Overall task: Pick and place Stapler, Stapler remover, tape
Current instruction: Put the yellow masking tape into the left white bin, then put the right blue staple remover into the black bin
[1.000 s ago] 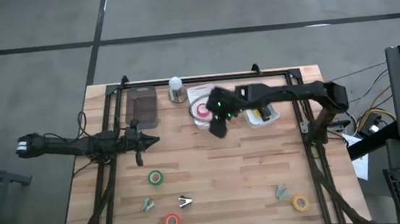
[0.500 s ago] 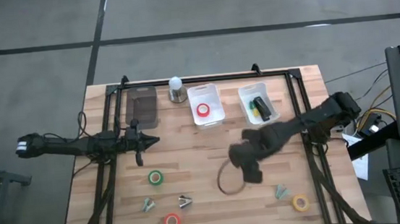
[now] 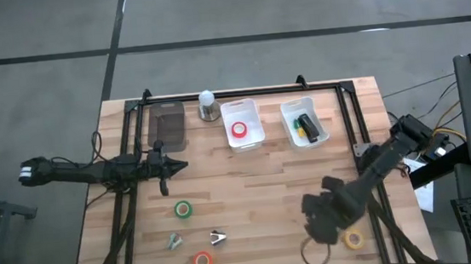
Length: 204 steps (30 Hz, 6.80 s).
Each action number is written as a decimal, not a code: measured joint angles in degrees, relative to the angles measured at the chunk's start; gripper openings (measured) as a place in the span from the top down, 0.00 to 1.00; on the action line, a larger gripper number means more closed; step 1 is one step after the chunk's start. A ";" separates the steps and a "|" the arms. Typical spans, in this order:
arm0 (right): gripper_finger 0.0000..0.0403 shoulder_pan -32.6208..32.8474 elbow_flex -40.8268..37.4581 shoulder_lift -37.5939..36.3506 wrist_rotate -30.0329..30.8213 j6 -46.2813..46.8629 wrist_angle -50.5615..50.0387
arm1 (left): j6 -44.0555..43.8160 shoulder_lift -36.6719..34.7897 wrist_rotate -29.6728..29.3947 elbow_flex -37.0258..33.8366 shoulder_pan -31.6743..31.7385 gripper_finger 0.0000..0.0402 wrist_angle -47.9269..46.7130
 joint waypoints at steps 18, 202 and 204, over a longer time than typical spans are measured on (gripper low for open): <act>0.67 17.47 -12.70 0.00 -12.01 23.88 11.82 | -0.01 0.00 0.02 0.00 0.00 0.97 0.00; 0.56 -63.67 19.13 20.69 -3.30 -50.95 25.30 | -0.01 0.20 0.01 0.01 0.02 0.97 -1.01; 0.56 -62.21 17.57 17.38 -3.22 -51.00 25.08 | 0.01 0.20 0.00 0.01 0.00 0.97 -1.03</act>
